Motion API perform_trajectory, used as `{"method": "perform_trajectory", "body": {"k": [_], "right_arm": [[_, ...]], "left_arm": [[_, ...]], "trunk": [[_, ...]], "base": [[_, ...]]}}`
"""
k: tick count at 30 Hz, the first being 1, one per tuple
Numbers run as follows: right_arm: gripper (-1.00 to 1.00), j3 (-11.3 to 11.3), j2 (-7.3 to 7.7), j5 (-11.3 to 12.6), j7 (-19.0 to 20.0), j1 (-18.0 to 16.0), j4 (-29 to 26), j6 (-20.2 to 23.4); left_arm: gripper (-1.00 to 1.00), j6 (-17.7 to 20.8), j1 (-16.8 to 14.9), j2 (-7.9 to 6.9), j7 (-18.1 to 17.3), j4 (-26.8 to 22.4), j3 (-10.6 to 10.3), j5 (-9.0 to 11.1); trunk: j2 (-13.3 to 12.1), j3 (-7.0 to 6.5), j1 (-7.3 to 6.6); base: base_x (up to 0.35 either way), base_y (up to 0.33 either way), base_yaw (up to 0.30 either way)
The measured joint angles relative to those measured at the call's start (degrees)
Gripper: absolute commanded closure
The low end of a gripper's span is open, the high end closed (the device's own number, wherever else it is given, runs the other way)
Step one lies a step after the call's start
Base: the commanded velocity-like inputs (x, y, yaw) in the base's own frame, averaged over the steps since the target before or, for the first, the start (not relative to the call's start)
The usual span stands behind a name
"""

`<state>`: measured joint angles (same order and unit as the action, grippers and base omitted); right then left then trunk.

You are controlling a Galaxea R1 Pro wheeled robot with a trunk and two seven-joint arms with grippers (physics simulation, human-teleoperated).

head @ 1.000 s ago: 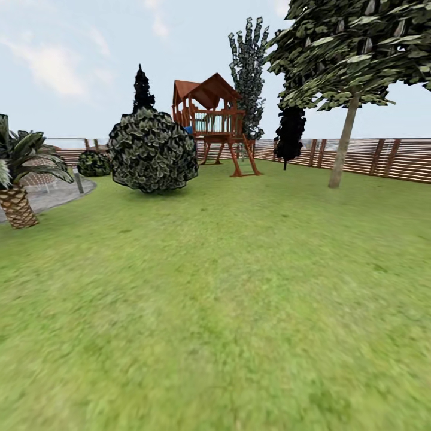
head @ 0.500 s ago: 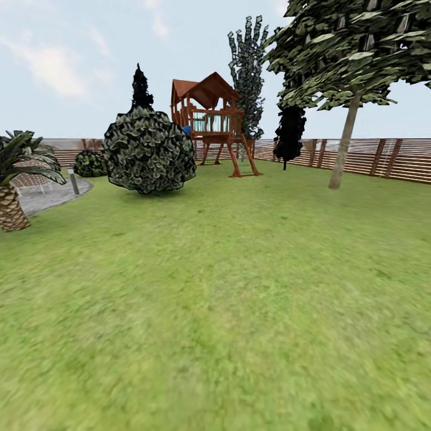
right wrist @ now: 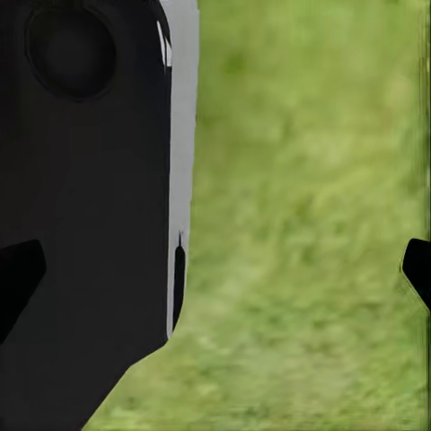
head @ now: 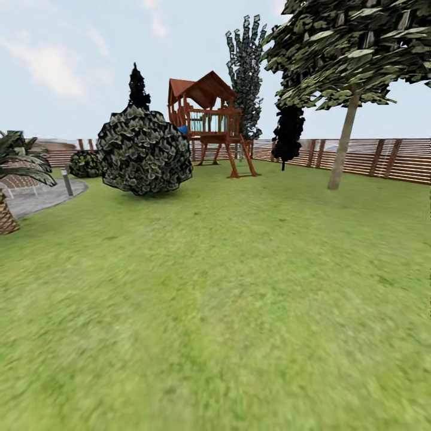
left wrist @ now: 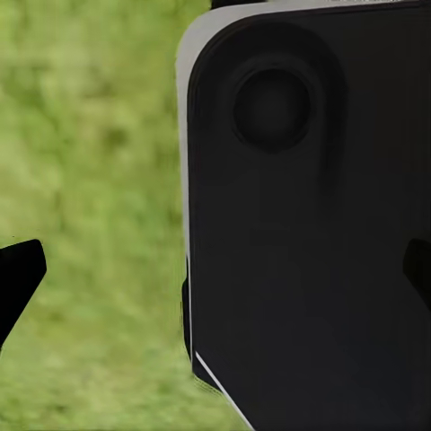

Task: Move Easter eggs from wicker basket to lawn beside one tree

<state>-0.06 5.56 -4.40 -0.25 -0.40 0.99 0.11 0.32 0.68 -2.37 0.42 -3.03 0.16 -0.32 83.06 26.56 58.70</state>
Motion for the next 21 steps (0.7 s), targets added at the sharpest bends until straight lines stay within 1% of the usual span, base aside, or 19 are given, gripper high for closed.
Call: {"method": "perform_trajectory", "body": {"k": [21], "right_arm": [[-1.0, -0.2, -0.37, 0.1, -0.1, 0.0, -0.1, 0.0]], "left_arm": [[-1.0, 0.0, 0.0, -0.08, 0.0, -0.1, 0.1, 0.0]], "trunk": [[0.0, -0.02, 0.0]], "base": [[0.294, -0.15, -0.002]]}}
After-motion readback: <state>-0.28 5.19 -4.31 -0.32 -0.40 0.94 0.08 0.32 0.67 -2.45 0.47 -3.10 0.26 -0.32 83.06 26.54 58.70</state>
